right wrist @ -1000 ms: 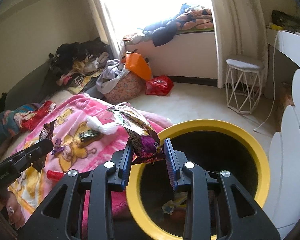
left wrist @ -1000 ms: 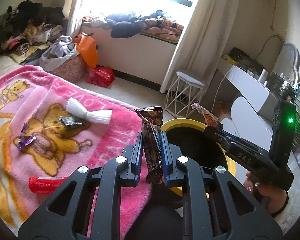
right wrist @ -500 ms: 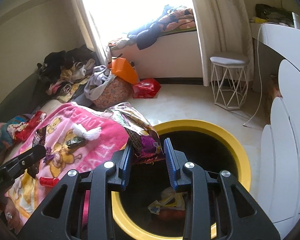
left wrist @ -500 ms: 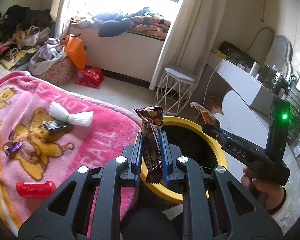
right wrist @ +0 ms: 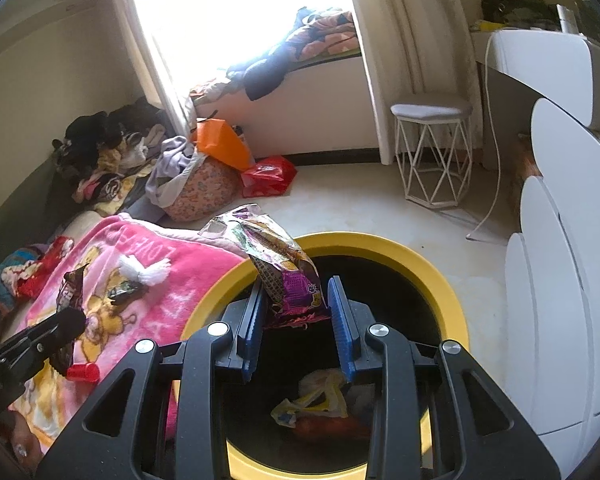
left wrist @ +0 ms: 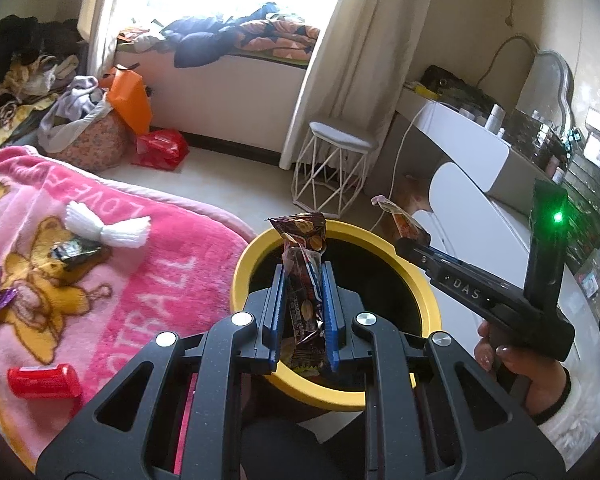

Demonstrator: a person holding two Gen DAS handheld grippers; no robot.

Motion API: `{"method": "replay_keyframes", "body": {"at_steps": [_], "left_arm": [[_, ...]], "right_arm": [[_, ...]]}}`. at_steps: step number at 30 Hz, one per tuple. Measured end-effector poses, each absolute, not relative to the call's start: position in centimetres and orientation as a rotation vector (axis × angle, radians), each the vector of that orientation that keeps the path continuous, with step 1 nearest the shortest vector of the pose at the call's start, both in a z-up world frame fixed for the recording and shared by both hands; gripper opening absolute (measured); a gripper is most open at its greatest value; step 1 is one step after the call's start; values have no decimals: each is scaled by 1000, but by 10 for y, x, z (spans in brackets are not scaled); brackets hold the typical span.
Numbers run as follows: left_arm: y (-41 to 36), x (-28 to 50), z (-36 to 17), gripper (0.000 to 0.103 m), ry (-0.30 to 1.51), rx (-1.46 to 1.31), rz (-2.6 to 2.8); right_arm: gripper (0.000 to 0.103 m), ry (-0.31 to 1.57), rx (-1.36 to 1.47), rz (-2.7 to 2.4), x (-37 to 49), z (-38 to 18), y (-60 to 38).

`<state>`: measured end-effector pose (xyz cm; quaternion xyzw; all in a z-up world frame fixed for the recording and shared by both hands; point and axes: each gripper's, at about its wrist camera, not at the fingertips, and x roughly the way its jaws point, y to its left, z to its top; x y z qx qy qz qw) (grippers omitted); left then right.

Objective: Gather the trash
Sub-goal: 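Carry the brown and purple wrappers in both tools over the yellow bin, then open both tools to drop the wrappers into the bin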

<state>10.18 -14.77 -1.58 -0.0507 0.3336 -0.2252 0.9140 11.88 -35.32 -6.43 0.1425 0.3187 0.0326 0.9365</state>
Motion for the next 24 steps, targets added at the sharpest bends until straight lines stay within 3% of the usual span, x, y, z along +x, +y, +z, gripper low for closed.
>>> {"method": "replay_keyframes", "body": {"at_steps": [24], "left_arm": [[-191,136,-58,12,775,-69,-506]], "right_arm": [[30,727,324,-1,122,-94,-376]]}}
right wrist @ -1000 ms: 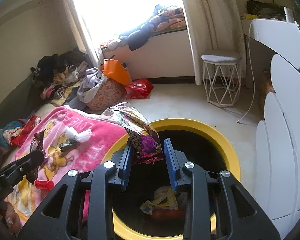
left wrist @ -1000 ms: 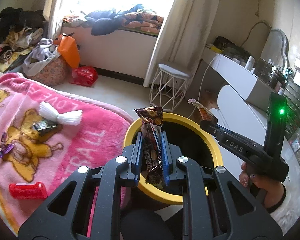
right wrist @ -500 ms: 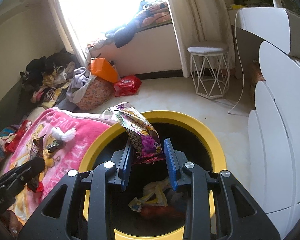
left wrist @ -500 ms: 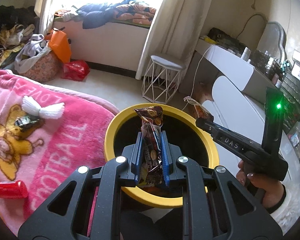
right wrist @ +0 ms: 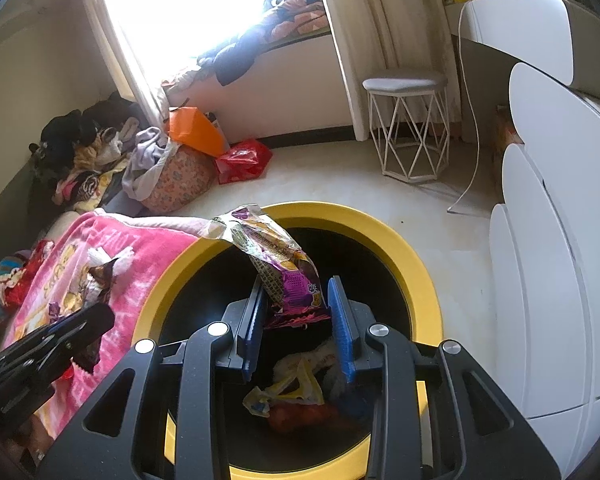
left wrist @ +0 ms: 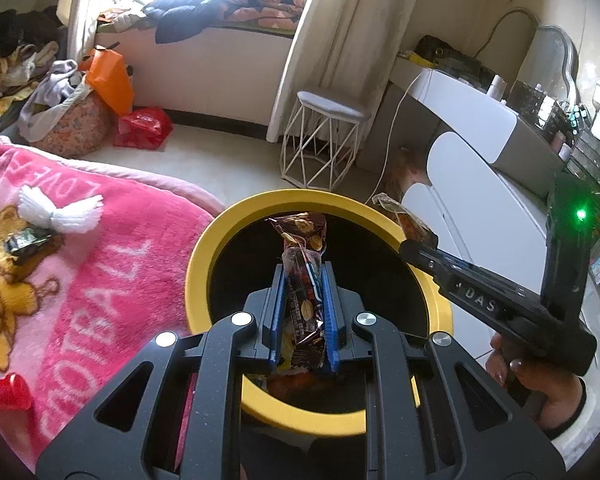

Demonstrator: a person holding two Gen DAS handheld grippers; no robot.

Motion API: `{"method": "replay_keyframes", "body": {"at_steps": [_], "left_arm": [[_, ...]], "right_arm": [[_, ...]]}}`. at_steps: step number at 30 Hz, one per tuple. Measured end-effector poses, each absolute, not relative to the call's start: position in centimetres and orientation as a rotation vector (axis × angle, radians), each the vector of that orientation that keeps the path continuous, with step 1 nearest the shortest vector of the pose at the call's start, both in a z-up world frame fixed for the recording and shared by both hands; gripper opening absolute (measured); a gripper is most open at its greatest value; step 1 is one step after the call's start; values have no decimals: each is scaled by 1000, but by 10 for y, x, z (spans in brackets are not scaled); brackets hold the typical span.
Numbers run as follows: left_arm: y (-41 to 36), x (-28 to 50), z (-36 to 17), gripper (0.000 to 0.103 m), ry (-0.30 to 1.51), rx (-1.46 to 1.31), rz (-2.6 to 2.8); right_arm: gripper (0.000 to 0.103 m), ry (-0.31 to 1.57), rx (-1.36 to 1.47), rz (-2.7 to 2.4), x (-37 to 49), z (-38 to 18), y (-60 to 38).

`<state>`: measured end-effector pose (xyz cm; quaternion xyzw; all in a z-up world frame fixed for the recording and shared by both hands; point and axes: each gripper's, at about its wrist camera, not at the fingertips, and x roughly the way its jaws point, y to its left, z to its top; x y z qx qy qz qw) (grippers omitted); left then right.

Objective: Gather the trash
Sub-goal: 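Open both tools to drop the wrappers into the bin, then move both open tools back to the remaining trash on the blanket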

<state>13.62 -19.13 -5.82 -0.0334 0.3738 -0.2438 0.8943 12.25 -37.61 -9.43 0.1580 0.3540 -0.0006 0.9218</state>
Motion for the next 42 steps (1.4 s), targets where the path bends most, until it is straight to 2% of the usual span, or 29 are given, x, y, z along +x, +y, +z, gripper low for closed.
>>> {"method": "replay_keyframes", "body": {"at_steps": [12,13,14,15,16,18,20,21,22,32,42], "left_arm": [[-205,163,-79,13,836,-82,-527],[-205,165,-79,18,839,-85,-528],[-204,166,-79,28,836,-90,-524],[-203,167,-79,58,829,-97,-513],[-201,167,-78,73,821,-106,-501],[-196,167,-74,75,811,-120,-492],[-190,165,-71,82,802,-125,-485],[-188,165,-70,90,799,-127,-478],[-185,164,-67,92,793,-130,-469],[-150,149,-41,92,711,-147,-392],[-115,133,-21,92,641,-153,-319]], "right_arm": [[31,764,329,-11,127,-105,-381],[31,768,331,-13,128,-105,-382],[37,772,338,-13,129,-105,-382],[46,776,350,-15,129,-106,-384],[52,776,359,-20,129,-107,-385],[52,771,370,-33,127,-107,-387],[54,770,369,-43,127,-106,-386],[56,767,370,-48,126,-105,-386],[57,764,372,-50,126,-105,-386],[63,719,340,-9,121,-87,-365],[63,676,292,85,119,-65,-327]]}}
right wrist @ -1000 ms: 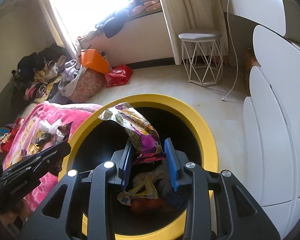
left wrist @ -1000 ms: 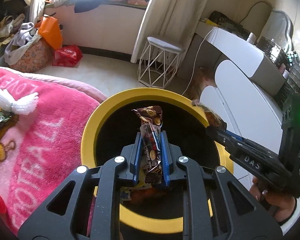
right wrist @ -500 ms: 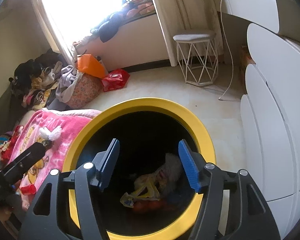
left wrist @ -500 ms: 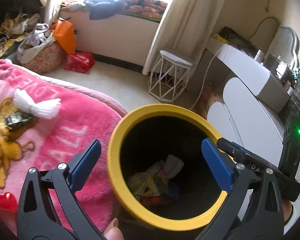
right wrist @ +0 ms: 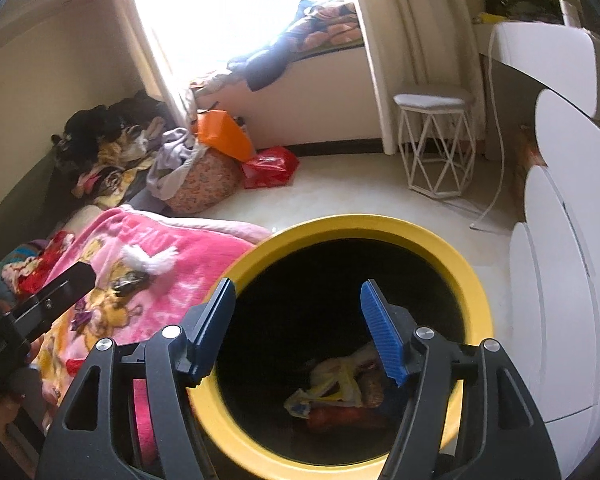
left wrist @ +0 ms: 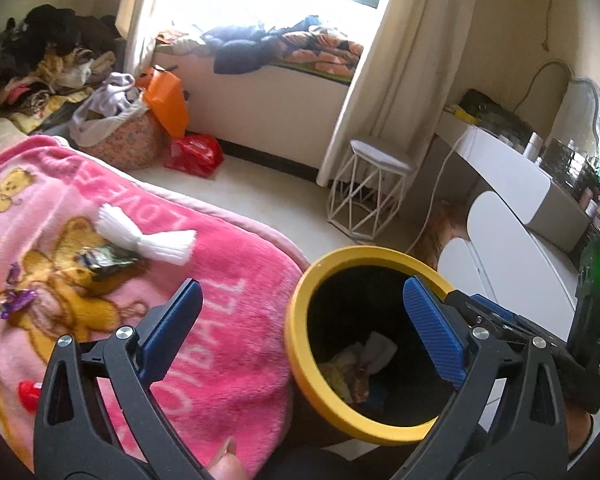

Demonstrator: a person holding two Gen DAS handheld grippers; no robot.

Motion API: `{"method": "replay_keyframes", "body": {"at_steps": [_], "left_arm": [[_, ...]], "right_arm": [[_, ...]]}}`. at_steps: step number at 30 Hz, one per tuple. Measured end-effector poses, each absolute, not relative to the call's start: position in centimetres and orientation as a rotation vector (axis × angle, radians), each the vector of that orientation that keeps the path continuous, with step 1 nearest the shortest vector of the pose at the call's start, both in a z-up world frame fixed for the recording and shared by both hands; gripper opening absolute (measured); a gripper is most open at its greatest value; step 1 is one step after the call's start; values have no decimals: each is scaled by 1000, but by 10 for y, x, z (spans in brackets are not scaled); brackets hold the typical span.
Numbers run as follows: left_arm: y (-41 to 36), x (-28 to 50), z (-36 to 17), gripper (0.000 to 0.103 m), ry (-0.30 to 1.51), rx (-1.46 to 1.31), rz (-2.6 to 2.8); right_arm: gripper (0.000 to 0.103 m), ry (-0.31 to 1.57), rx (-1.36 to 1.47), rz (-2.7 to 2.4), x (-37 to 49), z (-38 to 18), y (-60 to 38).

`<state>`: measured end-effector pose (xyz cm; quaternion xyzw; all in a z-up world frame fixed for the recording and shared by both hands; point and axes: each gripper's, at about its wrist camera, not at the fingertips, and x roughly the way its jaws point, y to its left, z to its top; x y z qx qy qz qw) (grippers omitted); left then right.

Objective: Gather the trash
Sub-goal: 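Move both open tools back to the remaining trash on the blanket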

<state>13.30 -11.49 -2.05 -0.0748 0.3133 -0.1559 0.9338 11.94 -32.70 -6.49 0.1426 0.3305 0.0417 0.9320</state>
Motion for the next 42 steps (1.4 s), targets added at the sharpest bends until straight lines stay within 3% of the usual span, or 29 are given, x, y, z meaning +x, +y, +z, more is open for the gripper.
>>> {"method": "replay_keyframes", "body": {"at_steps": [3,16,42], "left_arm": [[-104,129,-16,92,624,-159,-298],[-64,117,-1,92,564,-185,-221],[11,104,2,92,525,-243,-76]], "right_arm": [[69,667,278,118,119,-60,-314],[76,636,201,244,112,-44,-263],[79,627,62,408,113,-33,-186]]}}
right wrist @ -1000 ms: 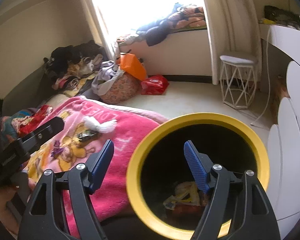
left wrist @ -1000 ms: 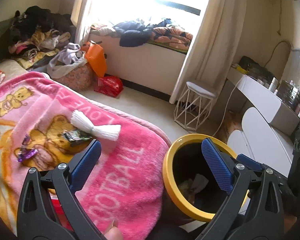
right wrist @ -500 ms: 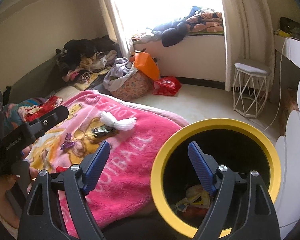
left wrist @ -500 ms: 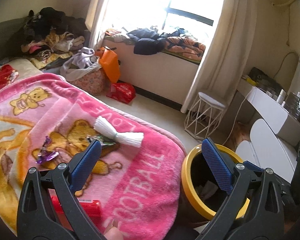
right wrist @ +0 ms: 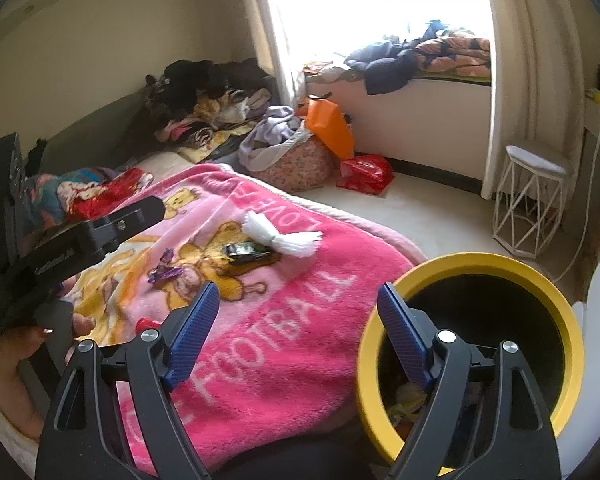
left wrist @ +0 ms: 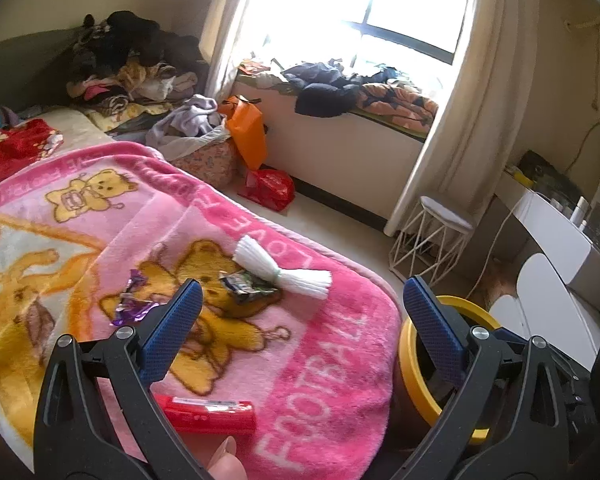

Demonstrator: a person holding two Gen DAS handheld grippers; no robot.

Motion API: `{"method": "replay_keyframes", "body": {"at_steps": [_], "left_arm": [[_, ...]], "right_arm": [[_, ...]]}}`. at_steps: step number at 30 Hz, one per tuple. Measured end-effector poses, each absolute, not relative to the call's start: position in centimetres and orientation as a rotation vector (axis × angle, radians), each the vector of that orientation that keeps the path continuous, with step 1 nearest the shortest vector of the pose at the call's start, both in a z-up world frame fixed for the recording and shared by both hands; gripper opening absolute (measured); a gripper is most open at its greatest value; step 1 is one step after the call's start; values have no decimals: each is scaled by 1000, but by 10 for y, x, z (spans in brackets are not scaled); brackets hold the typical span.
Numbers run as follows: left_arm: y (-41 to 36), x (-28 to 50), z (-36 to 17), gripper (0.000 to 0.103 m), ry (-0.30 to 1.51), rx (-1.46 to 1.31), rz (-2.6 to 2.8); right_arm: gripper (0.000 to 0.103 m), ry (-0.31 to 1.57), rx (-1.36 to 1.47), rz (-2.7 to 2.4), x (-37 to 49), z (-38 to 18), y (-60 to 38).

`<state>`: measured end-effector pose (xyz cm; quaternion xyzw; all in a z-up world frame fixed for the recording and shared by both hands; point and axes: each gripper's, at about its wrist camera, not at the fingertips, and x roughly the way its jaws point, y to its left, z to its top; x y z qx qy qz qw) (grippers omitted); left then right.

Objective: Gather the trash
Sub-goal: 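Move both open tools back to the remaining trash on the blanket, then grasp the purple wrapper with the left tool while the right tool grasps the red container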

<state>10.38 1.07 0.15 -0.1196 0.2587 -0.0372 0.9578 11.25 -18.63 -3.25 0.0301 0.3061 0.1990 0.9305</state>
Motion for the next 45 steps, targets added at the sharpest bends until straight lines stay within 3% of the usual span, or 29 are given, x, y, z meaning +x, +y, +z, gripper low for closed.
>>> {"method": "replay_keyframes", "body": {"at_steps": [21,37,45], "left_arm": [[91,101,-11,92,538,-282,89],[149,123,-53,92,675,-333,149],[168,143,-83,66,764,-409,121]], "right_arm": [[79,665,-77,611,118,-44,-109],[79,750,-230,805,124,-80,-45],[79,786,-359,890,130,-106,-11]]}}
